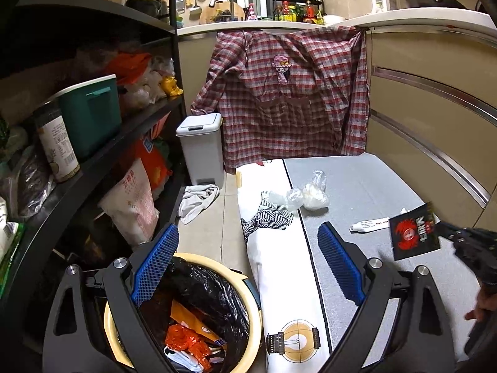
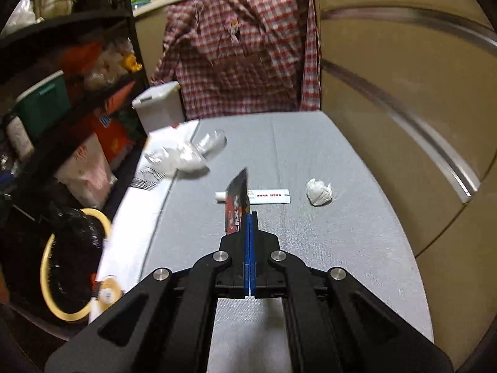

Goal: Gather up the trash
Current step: 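Grasp the white ointment tube with the left tool while the right tool holds the black packet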

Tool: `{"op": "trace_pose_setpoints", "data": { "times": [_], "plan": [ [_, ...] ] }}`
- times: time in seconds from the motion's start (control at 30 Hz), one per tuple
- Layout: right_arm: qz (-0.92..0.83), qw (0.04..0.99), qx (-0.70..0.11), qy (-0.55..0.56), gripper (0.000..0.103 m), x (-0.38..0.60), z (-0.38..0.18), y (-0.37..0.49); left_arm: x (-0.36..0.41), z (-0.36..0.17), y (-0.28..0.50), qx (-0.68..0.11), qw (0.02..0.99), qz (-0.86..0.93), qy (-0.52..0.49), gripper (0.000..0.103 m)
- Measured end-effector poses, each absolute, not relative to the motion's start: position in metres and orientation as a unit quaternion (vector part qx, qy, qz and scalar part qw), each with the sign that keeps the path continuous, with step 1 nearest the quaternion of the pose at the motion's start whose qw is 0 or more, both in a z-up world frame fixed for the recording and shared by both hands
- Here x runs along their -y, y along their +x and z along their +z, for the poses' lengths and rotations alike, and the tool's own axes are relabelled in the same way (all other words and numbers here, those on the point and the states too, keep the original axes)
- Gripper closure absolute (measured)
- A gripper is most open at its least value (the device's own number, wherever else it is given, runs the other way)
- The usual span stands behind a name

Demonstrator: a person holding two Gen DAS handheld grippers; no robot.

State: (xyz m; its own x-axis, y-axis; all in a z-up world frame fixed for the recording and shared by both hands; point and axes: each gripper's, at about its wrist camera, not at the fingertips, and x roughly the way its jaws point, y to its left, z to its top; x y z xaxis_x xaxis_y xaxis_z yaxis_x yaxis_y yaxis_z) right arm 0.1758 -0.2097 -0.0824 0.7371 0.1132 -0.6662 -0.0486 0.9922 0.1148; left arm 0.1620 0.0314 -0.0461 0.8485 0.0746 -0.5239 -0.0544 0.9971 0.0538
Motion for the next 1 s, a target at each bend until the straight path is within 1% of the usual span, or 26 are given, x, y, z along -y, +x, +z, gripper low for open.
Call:
{"op": "trace_pose_setpoints", "data": {
  "times": [0.37, 0.53, 0.7, 0.87, 1.0],
  "plan": [
    [0.063, 0.940, -0.320, 0.098, 0.103, 0.222, -0.048, 0.140, -0.015, -0.060, 0.168, -0.267, 0.963, -0.033, 0.005, 0.015],
    [0.050, 0.939, -0.318, 0.118, 0.103, 0.239, -0.049, 0.143, 0.014, -0.073, 0.188, -0.264, 0.961, -0.075, 0.020, 0.015],
    [0.013, 0.936, -0.325, 0.135, 0.103, 0.267, -0.057, 0.148, 0.045, -0.096, 0.221, -0.282, 0.951, -0.122, 0.031, 0.015],
    [-0.015, 0.931, -0.332, 0.148, 0.103, 0.288, -0.064, 0.154, 0.068, -0.117, 0.256, -0.303, 0.937, -0.172, 0.028, 0.024],
    [-0.025, 0.929, -0.337, 0.153, 0.103, 0.298, -0.068, 0.158, 0.092, -0.139, 0.277, -0.321, 0.922, -0.207, 0.053, 0.026]
  ]
}}
